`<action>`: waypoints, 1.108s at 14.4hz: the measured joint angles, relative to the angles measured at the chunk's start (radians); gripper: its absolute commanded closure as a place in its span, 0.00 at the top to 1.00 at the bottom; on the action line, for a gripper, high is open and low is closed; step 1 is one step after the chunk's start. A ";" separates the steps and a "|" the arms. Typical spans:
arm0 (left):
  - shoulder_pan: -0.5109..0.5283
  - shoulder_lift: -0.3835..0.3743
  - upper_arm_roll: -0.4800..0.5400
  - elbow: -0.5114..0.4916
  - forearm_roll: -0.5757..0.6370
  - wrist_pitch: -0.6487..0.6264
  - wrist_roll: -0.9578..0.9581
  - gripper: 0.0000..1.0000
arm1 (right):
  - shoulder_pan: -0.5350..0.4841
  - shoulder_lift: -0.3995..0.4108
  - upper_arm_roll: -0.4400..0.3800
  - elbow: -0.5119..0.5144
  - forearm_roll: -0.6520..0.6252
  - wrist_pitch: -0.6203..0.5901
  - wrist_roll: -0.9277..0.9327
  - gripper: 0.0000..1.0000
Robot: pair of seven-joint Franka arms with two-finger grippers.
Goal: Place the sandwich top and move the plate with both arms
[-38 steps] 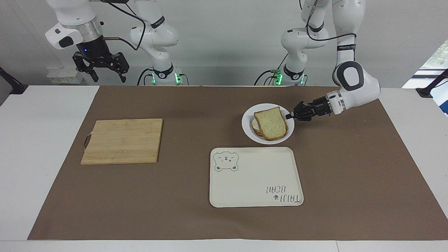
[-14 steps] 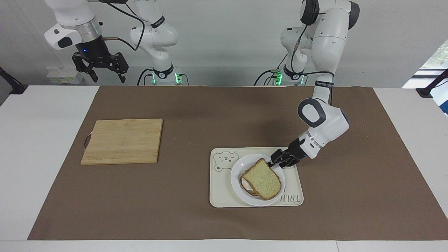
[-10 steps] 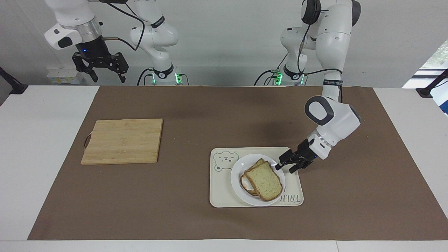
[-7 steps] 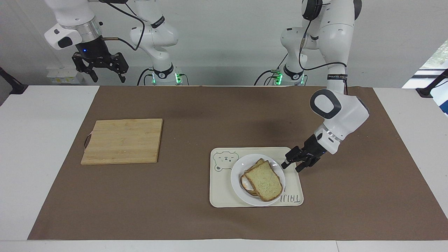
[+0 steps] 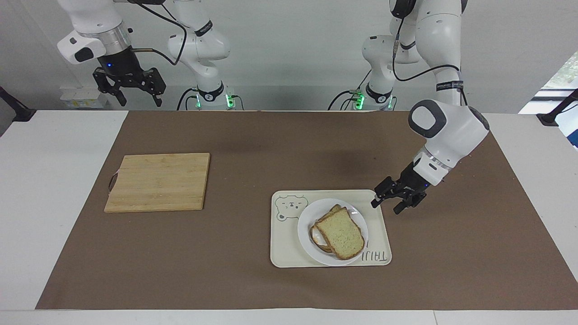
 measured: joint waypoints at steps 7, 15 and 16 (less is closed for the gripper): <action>0.010 -0.124 0.142 0.284 0.475 -0.569 -0.016 1.00 | 0.000 0.000 0.000 0.000 0.000 0.000 0.000 1.00; 0.009 -0.334 0.176 0.322 0.510 -0.923 -0.016 1.00 | 0.001 0.000 0.000 0.000 0.000 0.000 0.000 1.00; 0.009 -0.333 0.175 0.335 0.514 -0.948 -0.016 1.00 | 0.001 0.000 0.000 0.000 0.000 0.000 0.000 1.00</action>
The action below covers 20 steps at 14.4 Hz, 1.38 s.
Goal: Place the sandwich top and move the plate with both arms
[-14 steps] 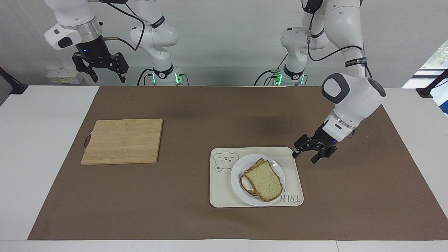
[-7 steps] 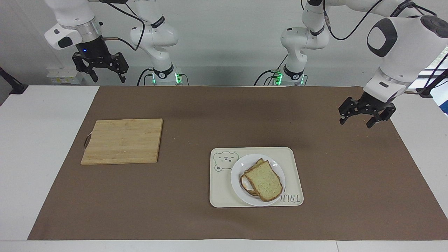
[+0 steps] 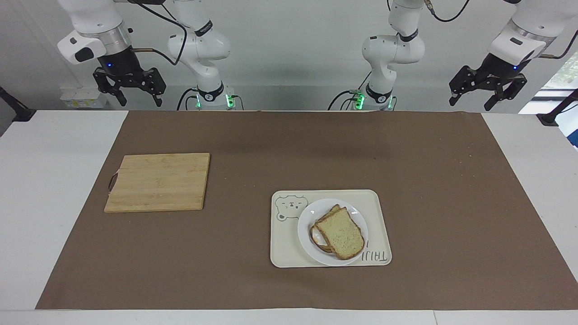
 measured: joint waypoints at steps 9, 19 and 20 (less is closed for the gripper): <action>-0.001 0.045 -0.002 0.096 0.014 -0.105 0.000 1.00 | 0.000 0.000 0.000 0.000 0.000 0.000 0.000 1.00; -0.001 0.050 -0.003 0.082 0.017 -0.054 -0.001 1.00 | 0.000 0.000 0.000 0.000 0.000 0.000 0.000 1.00; -0.003 0.056 -0.003 0.082 0.017 -0.052 -0.001 1.00 | 0.000 0.000 0.000 0.000 0.000 0.000 0.000 1.00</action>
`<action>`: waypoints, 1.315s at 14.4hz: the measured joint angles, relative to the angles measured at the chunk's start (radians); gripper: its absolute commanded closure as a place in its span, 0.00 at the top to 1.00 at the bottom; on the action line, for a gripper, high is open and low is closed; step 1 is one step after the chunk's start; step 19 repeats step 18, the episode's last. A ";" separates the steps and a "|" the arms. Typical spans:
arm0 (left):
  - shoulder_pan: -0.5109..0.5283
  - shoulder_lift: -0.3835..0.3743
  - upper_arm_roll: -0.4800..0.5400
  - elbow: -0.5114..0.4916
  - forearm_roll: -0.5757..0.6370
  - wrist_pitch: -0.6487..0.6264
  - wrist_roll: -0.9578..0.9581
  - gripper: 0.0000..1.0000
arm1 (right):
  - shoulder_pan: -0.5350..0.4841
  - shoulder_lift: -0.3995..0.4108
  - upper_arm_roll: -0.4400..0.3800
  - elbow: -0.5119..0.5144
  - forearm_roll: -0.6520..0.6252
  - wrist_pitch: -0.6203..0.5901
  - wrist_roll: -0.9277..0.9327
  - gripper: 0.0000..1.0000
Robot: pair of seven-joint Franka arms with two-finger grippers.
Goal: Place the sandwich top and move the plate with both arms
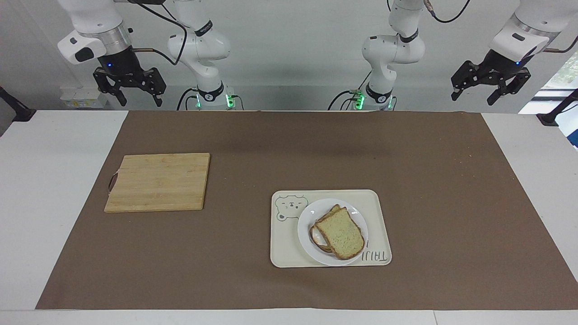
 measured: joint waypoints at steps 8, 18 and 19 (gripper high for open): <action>-0.019 -0.065 -0.014 -0.150 0.000 0.065 -0.002 1.00 | 0.000 0.000 0.000 0.000 0.000 0.000 0.000 1.00; -0.037 -0.130 -0.016 -0.236 0.000 0.078 -0.039 1.00 | 0.000 0.000 0.000 0.000 0.000 0.000 0.000 1.00; -0.037 -0.130 -0.016 -0.236 0.000 0.078 -0.039 1.00 | 0.000 0.000 0.000 0.000 0.000 0.000 0.000 1.00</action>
